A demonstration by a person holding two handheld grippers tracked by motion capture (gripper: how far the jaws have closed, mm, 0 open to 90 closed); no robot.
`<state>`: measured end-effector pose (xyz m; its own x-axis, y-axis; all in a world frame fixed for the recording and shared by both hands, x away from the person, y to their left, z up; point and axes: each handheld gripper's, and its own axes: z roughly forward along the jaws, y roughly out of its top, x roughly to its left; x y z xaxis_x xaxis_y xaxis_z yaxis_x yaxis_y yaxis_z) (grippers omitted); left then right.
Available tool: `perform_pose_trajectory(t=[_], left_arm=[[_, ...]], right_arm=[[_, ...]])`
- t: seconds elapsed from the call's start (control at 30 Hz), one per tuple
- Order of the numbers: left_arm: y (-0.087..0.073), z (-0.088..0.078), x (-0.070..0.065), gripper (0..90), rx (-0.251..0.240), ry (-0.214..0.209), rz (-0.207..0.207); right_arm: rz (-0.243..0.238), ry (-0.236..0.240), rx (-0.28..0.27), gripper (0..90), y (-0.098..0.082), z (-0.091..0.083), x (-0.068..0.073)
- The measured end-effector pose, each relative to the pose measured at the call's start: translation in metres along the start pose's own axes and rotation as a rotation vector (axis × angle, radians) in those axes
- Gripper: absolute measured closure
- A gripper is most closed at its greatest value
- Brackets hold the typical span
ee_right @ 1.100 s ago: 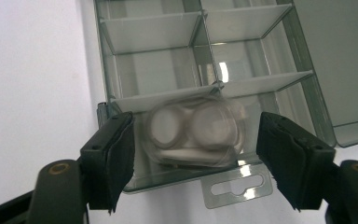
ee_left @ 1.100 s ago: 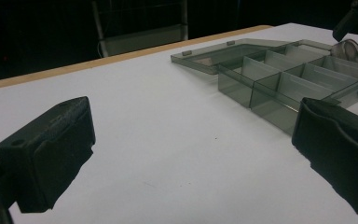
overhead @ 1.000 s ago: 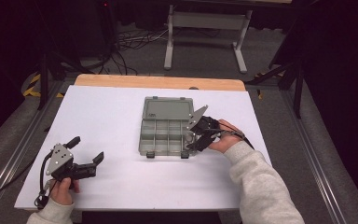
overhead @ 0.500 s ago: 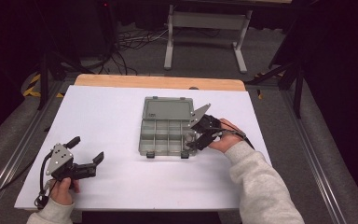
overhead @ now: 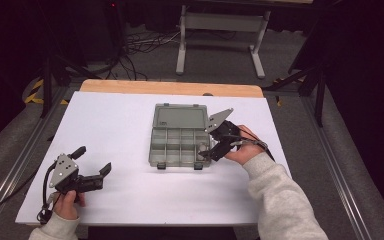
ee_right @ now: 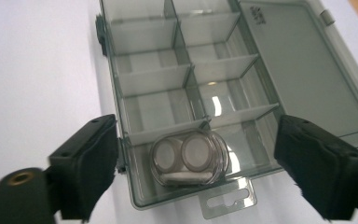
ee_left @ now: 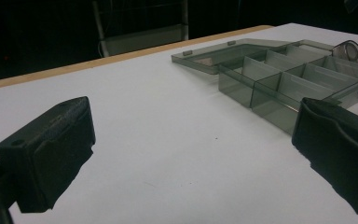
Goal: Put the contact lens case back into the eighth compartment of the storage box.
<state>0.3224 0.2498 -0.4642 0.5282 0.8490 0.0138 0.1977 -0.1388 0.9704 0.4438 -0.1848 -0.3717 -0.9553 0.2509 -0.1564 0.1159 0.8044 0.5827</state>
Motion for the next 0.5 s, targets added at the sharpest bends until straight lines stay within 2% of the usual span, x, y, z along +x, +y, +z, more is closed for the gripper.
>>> perform_pose_trajectory(t=[0.27, 0.5], left_arm=[[0.0, 0.0, 0.0, 0.2, 0.0, 0.001, 0.0], [0.0, 0.0, 0.0, 0.2, -0.001, 0.001, 0.0]], right_arm=[[0.006, -0.028, -0.072, 0.1, 0.002, -0.012, 0.008], [0.004, -0.034, -0.096, 0.0, 0.002, -0.017, 0.015]])
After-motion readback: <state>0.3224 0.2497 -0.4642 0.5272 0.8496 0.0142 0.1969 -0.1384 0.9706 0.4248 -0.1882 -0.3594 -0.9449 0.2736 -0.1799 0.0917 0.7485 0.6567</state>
